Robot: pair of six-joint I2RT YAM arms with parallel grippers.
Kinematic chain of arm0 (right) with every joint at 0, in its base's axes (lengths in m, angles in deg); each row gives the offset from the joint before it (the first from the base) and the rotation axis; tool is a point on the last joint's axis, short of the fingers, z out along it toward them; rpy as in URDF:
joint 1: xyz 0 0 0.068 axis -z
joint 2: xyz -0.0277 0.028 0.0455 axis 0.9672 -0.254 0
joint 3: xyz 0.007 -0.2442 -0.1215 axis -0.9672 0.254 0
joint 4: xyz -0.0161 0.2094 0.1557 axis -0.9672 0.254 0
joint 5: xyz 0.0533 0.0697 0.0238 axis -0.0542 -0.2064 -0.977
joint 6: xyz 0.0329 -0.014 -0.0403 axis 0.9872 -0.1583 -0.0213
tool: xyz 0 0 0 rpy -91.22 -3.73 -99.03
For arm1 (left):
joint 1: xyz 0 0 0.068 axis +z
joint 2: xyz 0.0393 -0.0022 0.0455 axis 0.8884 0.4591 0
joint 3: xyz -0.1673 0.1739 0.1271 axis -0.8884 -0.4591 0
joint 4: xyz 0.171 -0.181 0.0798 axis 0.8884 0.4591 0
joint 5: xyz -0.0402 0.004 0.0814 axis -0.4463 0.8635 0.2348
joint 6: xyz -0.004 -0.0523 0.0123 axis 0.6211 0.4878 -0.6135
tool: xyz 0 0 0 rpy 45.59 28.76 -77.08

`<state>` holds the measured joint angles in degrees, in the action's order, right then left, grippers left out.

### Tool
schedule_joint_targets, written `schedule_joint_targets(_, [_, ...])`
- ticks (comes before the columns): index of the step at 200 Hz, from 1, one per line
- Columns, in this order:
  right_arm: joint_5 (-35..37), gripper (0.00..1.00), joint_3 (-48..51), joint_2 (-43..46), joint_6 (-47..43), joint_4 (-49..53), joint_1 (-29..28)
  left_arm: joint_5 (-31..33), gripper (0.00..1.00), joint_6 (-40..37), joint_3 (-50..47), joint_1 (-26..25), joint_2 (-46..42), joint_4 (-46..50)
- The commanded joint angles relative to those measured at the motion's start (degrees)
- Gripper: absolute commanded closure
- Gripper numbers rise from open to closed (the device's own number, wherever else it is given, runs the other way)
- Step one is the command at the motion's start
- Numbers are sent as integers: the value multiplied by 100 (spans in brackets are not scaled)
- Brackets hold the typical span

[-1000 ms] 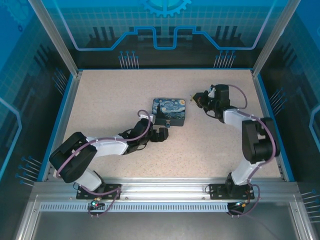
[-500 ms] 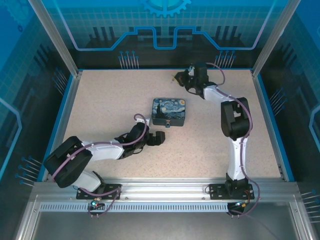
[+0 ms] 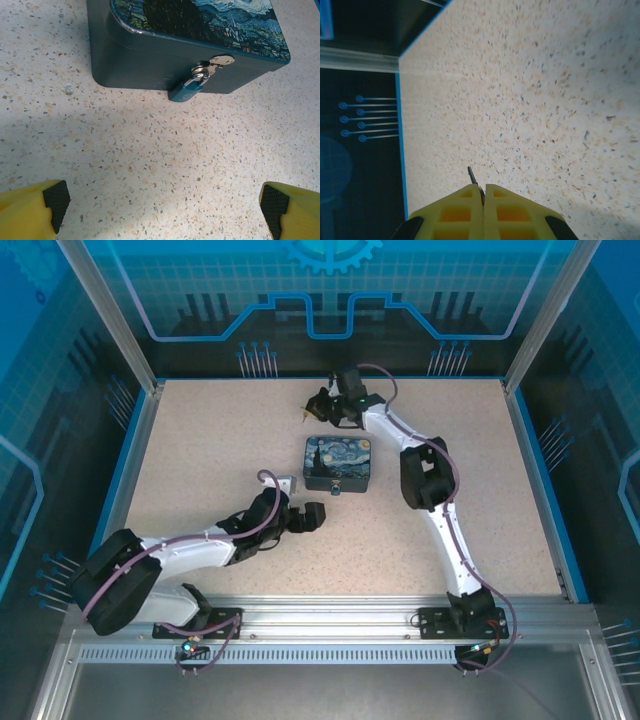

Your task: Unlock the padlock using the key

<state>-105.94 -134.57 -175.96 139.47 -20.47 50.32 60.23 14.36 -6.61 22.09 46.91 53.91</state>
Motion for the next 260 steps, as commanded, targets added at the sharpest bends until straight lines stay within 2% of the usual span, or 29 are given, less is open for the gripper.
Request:
schedule_joint_targets(1, [-129, 100, -335, -203, -214, 556, -123, 82, 1, 96, -144, -27, -229, 174])
schedule_joint_targets(44, [-147, 100, -6, -55, -380, 558, -308, 116, 1, 92, -182, -25, -250, 119])
schedule_joint_targets(81, [-196, 100, 1077, 444, -162, -218, -427, 58, 1, 24, -58, -28, -88, 61])
schedule_joint_targets(115, [-241, 100, 1689, 803, -5, -765, -542, 13, 1, -70, 96, -24, 49, 84])
schedule_joint_targets(156, [-106, 100, 1354, 972, 95, -760, -508, -198, 1, -68, 184, -35, 188, -47])
schedule_joint_targets(197, [48, 100, 1002, 1195, -29, -397, -166, -330, 1, -118, 204, -189, 261, -90])
schedule_joint_targets(218, [48, 100, 1622, 1712, -221, -474, 32, -390, 1, -121, 237, -214, 446, -265])
schedule_joint_targets(260, [-61, 100, 3563, 2969, -417, -1130, 515, -438, 1, -189, 452, -250, 870, -562])
